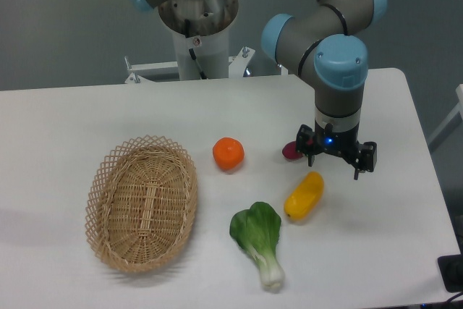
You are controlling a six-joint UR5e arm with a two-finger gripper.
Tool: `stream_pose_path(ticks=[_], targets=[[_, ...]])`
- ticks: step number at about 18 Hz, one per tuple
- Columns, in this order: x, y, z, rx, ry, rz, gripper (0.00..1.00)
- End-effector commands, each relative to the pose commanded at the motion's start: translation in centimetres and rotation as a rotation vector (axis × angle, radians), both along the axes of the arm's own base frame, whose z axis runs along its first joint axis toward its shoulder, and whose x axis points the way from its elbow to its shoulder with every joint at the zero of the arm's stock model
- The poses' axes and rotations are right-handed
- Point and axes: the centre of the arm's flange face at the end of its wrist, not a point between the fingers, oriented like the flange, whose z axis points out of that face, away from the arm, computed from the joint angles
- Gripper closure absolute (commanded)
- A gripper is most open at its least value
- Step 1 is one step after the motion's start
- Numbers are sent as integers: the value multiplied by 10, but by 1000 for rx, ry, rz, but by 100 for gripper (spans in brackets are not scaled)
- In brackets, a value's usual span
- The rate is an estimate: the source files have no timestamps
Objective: Pick up the mango from the table
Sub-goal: 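Lower the open gripper down around the yellow mango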
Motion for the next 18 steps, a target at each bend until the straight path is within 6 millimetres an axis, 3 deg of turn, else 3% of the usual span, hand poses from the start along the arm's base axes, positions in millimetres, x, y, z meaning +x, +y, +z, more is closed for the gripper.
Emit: stream_pose_path(ticks=[6, 18], targets=[[4, 10, -45, -3, 5, -49, 0], [20, 29, -89, 7, -74, -94, 0]])
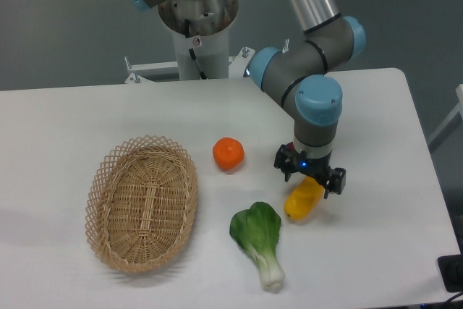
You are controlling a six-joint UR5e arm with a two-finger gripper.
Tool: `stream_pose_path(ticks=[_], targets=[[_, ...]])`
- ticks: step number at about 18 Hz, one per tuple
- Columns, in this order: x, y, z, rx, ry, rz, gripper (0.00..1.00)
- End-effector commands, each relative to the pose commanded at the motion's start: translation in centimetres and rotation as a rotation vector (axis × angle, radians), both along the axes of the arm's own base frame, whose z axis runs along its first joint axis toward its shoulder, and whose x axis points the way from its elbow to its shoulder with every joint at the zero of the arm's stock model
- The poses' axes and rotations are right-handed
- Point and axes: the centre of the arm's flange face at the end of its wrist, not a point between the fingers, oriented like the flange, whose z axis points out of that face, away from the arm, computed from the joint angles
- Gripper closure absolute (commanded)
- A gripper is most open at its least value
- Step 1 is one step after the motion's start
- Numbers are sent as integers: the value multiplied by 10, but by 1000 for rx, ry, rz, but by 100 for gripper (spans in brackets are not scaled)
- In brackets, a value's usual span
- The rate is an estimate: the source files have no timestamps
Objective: Pick up the mango from the table
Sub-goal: 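Lower the open gripper down around the yellow mango, then close the gripper on the yellow mango, then lift the grasped mango up off the table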
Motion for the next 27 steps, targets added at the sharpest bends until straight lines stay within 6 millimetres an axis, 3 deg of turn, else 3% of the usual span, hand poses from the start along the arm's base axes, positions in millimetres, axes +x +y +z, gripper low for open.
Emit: stream_pose_path(ticks=[7, 8, 10, 11, 14, 18, 23, 27], targets=[[-1, 2, -9, 1, 5, -4, 0], [0, 4, -10, 4, 8, -4, 5], [2, 4, -10, 3, 7, -6, 40], [2, 4, -9, 4, 8, -4, 51], [2, 4, -4, 9, 16, -4, 62], [0, 5, 3, 16, 28, -6, 64], [-10, 4, 54, 90, 85, 51, 64], [-12, 15, 118, 240, 109, 148, 64]])
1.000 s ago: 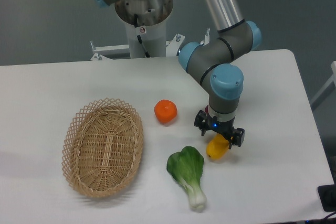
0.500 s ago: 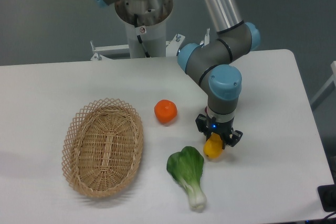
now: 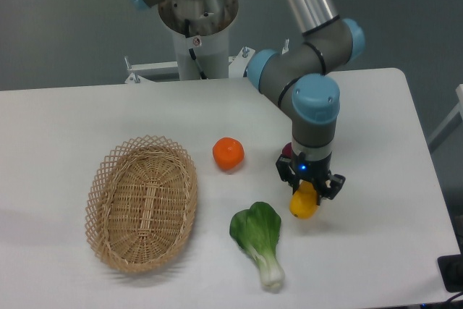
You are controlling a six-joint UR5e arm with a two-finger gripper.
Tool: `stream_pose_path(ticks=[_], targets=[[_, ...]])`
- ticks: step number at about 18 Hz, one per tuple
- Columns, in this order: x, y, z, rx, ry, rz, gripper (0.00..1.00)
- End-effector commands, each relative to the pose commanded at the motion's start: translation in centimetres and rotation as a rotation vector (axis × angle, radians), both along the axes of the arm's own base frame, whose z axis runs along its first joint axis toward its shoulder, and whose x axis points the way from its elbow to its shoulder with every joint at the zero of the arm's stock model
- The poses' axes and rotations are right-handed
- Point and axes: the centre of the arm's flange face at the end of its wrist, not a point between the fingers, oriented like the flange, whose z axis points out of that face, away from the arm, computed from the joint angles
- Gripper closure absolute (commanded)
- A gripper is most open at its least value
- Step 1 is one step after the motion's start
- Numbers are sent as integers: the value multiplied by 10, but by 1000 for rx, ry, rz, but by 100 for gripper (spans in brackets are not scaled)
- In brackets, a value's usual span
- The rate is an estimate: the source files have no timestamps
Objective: Pick up the mango from the table
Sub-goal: 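Lift the grasped mango up off the table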
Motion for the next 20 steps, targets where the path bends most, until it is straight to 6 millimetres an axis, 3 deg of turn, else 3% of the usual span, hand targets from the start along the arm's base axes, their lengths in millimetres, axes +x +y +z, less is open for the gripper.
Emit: stream_pose_path(ticks=[3, 8, 13, 20], targets=[[11, 6, 35, 122, -33, 54, 63], [34, 14, 68, 189, -41, 86, 63], [52, 21, 86, 227, -47, 74, 63], [53, 23, 98, 265, -62, 84, 63]])
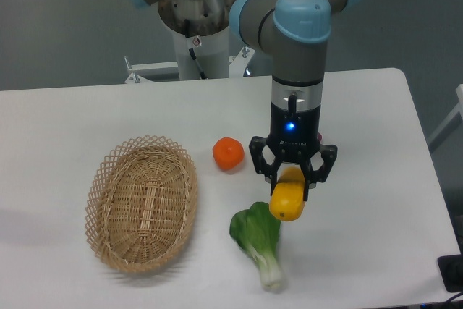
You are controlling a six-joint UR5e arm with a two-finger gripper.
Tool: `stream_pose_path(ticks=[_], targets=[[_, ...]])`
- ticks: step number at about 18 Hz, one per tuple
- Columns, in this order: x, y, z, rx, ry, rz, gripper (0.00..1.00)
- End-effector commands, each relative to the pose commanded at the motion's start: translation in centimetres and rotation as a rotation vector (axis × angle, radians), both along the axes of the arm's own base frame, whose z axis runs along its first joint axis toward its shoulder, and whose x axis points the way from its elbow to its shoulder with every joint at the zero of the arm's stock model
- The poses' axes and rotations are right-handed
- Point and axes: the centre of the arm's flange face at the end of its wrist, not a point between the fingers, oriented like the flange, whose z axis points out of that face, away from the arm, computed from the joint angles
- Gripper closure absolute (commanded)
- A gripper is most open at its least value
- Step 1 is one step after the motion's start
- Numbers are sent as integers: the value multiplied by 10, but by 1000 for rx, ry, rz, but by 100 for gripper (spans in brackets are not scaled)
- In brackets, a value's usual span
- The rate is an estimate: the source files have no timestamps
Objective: Pick up the mango from the table
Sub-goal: 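Lift the grasped mango up off the table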
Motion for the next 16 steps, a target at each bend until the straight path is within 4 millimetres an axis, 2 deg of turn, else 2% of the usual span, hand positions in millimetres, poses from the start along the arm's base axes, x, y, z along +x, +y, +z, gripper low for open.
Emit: stream_pose_path(ticks=[3, 5, 16], targets=[[1, -5, 0, 2, 1, -3, 63], [-1, -10, 8, 12, 6, 4, 63], [-3, -12, 7, 12, 7, 7, 63]])
